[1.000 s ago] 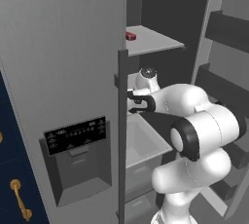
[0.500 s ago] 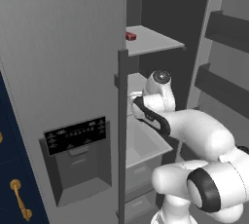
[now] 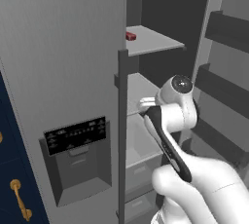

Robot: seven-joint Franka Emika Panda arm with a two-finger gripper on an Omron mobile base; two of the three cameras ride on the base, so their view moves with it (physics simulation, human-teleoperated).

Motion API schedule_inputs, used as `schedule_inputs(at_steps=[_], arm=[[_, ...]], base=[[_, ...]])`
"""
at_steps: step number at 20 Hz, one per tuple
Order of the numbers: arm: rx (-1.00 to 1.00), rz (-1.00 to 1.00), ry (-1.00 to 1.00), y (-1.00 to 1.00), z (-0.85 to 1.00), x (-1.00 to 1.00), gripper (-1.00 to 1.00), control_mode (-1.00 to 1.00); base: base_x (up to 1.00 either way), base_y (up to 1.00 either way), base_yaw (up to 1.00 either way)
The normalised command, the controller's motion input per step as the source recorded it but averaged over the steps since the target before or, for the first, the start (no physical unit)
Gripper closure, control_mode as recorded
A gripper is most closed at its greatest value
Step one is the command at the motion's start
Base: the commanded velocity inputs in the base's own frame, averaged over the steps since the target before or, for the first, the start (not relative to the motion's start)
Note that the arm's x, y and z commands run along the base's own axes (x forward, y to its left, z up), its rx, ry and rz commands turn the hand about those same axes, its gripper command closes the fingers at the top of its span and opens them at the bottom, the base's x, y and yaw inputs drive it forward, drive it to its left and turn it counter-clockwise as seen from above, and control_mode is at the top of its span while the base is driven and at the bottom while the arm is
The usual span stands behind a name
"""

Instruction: Take the strawberry from the fridge and place it on top of the pancake, located on the dining counter.

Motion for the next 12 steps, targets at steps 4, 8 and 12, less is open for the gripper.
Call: schedule_inputs(at_steps=[4, 8, 12], arm=[[0.00, 0.00, 0.00, -0.02, 0.34, -0.99, 1.00, -1.00], [0.00, 0.00, 0.00, -0.01, 0.22, -0.87, 1.00, -1.00], [-0.01, 0.00, 0.00, 0.00, -0.06, -0.48, 1.00, -1.00]], base=[[0.00, 0.00, 0.00], [0.00, 0.00, 0.00], [0.00, 0.00, 0.00]])
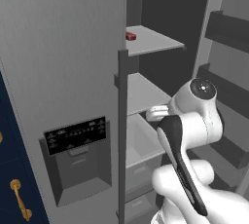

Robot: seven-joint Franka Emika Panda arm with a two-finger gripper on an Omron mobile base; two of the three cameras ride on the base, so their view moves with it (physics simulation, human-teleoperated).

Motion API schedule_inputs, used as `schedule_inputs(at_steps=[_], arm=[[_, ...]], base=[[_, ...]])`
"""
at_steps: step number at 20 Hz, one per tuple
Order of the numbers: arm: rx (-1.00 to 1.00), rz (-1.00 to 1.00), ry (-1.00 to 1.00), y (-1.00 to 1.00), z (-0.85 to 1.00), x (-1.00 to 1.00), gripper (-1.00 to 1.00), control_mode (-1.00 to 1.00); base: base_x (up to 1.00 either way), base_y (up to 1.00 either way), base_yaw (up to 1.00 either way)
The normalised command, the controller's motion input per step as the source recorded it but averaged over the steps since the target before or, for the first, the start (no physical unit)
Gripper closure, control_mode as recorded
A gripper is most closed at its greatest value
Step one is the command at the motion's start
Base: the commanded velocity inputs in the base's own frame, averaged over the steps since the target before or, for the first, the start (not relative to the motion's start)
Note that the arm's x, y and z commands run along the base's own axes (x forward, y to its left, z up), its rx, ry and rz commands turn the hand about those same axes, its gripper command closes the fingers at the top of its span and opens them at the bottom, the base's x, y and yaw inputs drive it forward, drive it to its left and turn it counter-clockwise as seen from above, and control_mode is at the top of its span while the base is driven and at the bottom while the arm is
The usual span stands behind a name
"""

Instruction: Take the strawberry from the fridge and place it on top of the pancake, located on the dining counter.

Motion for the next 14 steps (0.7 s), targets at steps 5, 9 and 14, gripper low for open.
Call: schedule_inputs(at_steps=[5, 9, 14], arm=[[-0.01, 0.01, 0.01, 0.03, -0.11, -0.08, 1.00, 1.00], [0.00, 0.00, 0.00, 0.00, 0.00, 0.00, 1.00, 1.00], [0.00, 0.00, 0.00, 0.00, 0.00, 0.00, 1.00, 1.00]], base=[[-0.36, 0.20, 0.06], [-1.00, 0.65, 0.39], [-1.00, 0.50, 0.50]])
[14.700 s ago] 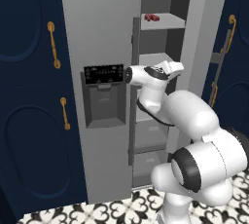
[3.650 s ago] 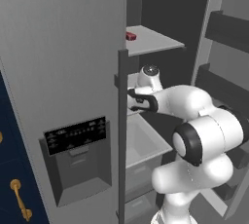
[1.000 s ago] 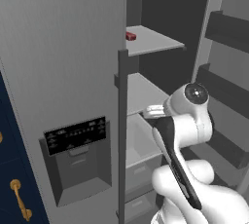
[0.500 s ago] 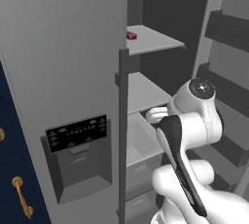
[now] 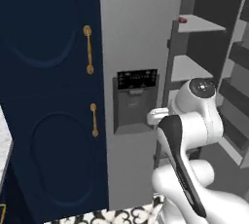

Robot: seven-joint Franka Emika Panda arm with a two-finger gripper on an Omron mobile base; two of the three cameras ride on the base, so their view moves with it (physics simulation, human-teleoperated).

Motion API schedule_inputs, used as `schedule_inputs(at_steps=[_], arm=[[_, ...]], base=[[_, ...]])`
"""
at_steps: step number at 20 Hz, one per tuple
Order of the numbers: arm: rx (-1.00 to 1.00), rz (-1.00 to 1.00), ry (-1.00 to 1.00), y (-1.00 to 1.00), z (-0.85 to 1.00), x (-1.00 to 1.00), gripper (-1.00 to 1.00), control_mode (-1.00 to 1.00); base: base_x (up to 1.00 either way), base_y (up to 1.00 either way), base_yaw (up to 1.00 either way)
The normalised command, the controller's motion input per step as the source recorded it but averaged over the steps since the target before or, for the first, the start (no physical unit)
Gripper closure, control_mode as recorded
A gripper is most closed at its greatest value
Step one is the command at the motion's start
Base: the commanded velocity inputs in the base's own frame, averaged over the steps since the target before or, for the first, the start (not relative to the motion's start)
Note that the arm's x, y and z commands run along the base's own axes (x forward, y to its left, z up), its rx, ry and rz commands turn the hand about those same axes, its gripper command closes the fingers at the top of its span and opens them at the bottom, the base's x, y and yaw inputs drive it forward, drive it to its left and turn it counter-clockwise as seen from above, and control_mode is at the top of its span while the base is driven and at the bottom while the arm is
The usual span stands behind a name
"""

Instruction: Take the strawberry from the fridge and place it on top of the pancake, located on the dining counter.

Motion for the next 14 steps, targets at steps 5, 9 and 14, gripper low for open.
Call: schedule_inputs(at_steps=[5, 9, 14], arm=[[0.00, 0.00, 0.00, 0.00, 0.00, 0.00, 1.00, 1.00], [0.00, 0.00, 0.00, 0.00, 0.00, 0.00, 1.00, 1.00], [0.00, 0.00, 0.00, 0.00, 0.00, 0.00, 1.00, 1.00]], base=[[-1.00, 0.22, 0.54], [-1.00, 0.00, 0.53], [-1.00, 0.00, 0.54]])
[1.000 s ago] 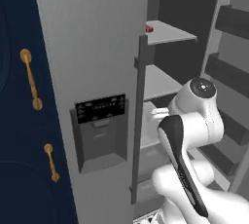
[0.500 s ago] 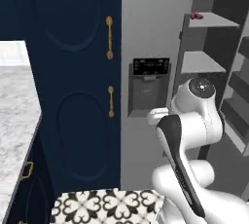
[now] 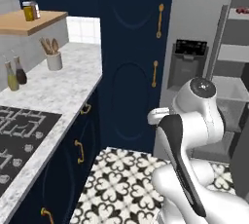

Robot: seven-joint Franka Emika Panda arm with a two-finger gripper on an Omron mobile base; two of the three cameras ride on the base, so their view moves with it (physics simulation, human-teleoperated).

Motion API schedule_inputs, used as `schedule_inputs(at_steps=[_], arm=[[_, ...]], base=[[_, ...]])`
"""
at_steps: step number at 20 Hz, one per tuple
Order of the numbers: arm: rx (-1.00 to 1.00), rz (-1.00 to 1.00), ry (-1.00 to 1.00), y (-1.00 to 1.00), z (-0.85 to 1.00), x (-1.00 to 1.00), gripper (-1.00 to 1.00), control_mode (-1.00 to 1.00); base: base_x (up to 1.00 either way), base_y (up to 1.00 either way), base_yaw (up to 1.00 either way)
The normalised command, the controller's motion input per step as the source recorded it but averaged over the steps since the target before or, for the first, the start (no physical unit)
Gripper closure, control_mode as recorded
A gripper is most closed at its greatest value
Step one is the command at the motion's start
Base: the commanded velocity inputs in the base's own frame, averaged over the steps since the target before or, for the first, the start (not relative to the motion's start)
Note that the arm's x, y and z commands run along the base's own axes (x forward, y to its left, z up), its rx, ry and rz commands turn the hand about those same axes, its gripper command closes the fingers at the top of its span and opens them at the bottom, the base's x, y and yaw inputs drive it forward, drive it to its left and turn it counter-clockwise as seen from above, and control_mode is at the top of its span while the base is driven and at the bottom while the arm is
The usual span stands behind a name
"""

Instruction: Take the strawberry from the fridge and place it on top of the pancake, located on the dining counter.

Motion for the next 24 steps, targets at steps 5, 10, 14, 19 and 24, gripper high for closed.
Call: schedule_inputs(at_steps=[5, 10, 14, 19, 24], arm=[[0.00, 0.00, 0.00, 0.00, 0.00, 0.00, 1.00, 1.00], [0.00, 0.00, 0.00, 0.00, 0.00, 0.00, 1.00, 1.00], [0.00, 0.00, 0.00, 0.00, 0.00, 0.00, 1.00, 1.00], [0.00, 0.00, 0.00, 0.00, 0.00, 0.00, 1.00, 1.00], [0.00, 0.00, 0.00, 0.00, 0.00, 0.00, 1.00, 1.00]], base=[[-1.00, 0.09, 0.54], [-0.94, 0.32, 0.58], [-0.83, 0.46, 0.61], [-0.84, 0.52, 0.60], [-0.74, 0.61, 0.57]])
